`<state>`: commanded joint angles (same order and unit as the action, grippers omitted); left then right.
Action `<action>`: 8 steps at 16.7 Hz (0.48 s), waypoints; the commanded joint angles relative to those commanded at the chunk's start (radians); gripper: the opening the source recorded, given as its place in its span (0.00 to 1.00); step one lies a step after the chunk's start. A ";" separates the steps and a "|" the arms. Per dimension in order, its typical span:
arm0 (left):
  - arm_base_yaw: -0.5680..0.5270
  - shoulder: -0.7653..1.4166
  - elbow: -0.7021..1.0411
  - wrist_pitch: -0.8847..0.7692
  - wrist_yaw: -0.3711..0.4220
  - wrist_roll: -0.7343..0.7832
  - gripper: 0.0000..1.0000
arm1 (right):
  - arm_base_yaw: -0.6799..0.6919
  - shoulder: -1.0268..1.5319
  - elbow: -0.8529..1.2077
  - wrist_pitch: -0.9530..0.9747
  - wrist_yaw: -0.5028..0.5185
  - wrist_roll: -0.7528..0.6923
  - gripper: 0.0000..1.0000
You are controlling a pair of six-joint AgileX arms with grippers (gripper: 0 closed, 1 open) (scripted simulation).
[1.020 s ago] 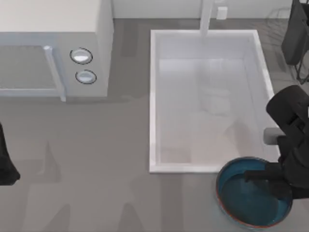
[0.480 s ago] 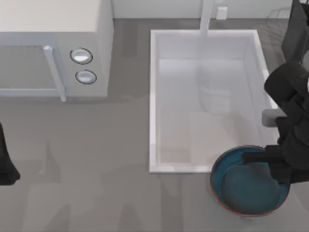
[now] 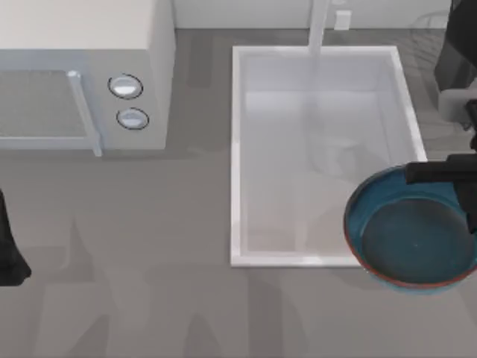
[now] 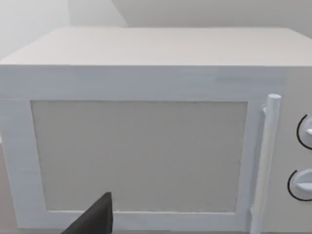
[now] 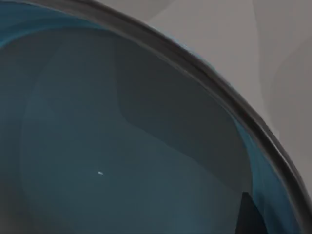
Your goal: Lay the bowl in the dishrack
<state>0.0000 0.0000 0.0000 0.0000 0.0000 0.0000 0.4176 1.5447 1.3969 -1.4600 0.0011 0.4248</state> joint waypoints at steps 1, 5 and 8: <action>0.000 0.000 0.000 0.000 0.000 0.000 1.00 | -0.002 -0.012 0.043 -0.047 0.000 -0.001 0.00; 0.000 0.000 0.000 0.000 0.000 0.000 1.00 | -0.007 -0.042 0.126 -0.129 0.000 -0.005 0.00; 0.000 0.000 0.000 0.000 0.000 0.000 1.00 | -0.003 -0.038 0.123 -0.127 -0.001 -0.004 0.00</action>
<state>0.0000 0.0000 0.0000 0.0000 0.0000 0.0000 0.4151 1.5062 1.5201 -1.5867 0.0005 0.4209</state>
